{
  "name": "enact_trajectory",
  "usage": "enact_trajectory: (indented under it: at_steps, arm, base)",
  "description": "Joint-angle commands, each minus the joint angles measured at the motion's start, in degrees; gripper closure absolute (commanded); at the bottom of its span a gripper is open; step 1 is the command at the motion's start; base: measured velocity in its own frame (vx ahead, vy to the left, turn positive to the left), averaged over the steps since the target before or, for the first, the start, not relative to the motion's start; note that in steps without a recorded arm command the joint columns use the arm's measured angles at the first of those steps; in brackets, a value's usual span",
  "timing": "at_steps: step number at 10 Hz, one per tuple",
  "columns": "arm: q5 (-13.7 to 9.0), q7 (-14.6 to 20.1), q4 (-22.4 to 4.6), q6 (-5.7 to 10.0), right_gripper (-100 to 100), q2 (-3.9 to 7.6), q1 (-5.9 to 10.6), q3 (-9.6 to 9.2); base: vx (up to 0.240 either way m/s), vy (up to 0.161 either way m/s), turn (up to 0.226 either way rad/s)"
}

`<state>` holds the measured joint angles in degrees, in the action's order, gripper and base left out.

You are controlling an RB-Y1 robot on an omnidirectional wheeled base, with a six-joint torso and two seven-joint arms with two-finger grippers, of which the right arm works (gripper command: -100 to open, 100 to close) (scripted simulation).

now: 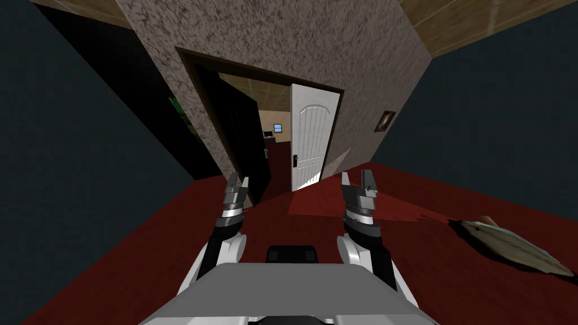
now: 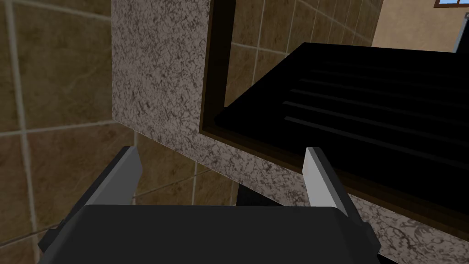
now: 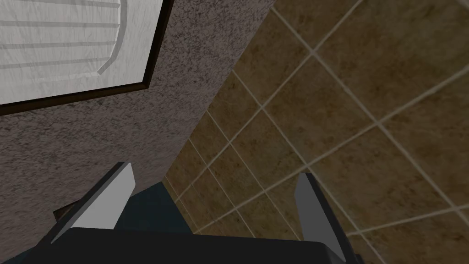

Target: Push the door open

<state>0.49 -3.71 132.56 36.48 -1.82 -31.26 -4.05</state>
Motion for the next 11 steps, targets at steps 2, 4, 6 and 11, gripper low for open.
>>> enact_trajectory:
  at_steps: [2,4,6,11]
  arm:
    - [-0.60,0.56,-3.63,-0.16,-100,1.30,1.72,0.54]
    - [-1.02,0.94,-6.12,-0.27,-100,2.16,2.90,0.91]
    - [-1.55,1.43,-9.10,-0.42,-100,3.24,4.42,1.38]
    - [-2.86,2.65,-16.75,-0.77,-100,5.81,8.15,2.55]
  base:
    - [0.017,-0.035,0.175]
    - [0.074,-0.011,0.111]
    - [0.062,-0.031,0.145]
    - [0.048,-0.031,0.140]
